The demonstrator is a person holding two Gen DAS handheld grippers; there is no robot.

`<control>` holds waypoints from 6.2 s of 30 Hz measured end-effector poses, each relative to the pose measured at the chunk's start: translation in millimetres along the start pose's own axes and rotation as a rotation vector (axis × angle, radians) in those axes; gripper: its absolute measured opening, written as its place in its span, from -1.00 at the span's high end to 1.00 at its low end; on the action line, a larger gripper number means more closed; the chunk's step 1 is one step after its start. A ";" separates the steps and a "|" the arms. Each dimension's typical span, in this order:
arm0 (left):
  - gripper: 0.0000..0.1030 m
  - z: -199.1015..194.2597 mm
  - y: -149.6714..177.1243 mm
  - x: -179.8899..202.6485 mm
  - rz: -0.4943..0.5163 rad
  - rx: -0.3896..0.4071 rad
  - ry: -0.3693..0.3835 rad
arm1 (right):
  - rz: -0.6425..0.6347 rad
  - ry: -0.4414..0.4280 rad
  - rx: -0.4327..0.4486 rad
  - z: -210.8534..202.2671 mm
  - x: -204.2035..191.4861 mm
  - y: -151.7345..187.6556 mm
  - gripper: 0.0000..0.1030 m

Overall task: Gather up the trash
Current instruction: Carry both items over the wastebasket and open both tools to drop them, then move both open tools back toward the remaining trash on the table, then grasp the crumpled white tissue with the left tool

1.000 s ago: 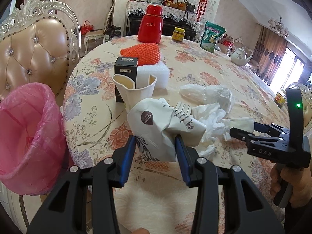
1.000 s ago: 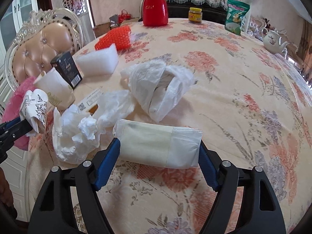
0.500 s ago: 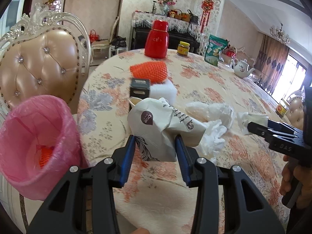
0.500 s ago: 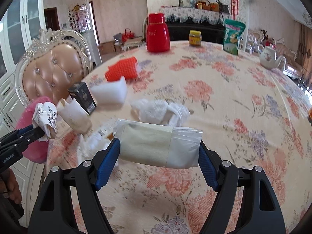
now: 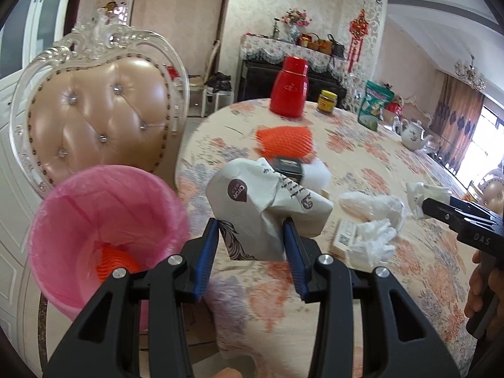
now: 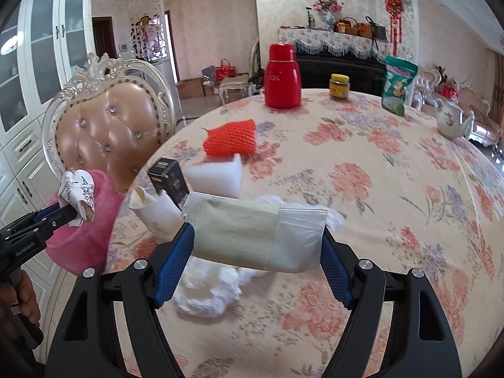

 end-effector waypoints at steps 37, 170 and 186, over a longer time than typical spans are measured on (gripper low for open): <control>0.21 -54.3 -5.6 -190.1 -0.167 0.053 -0.235 | -0.246 -0.260 -0.007 55.4 -228.2 -49.3 -0.42; -0.54 86.3 73.8 176.9 0.119 -0.268 0.124 | 0.094 -0.022 -0.046 7.4 108.7 34.1 -0.65; 0.35 98.9 79.7 167.1 0.185 -0.299 0.048 | 0.082 -0.040 -0.081 27.2 102.6 33.9 -0.65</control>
Point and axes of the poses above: each gripper's, at about its wrist camera, not at the fingertips, and z roughly the way its jaws point, x to its right, y to its underside, the point moved 10 cm from there along z, roughly the way its jaws point, and after that the axes turned 3 degrees about -y, right-handed, at the moved point
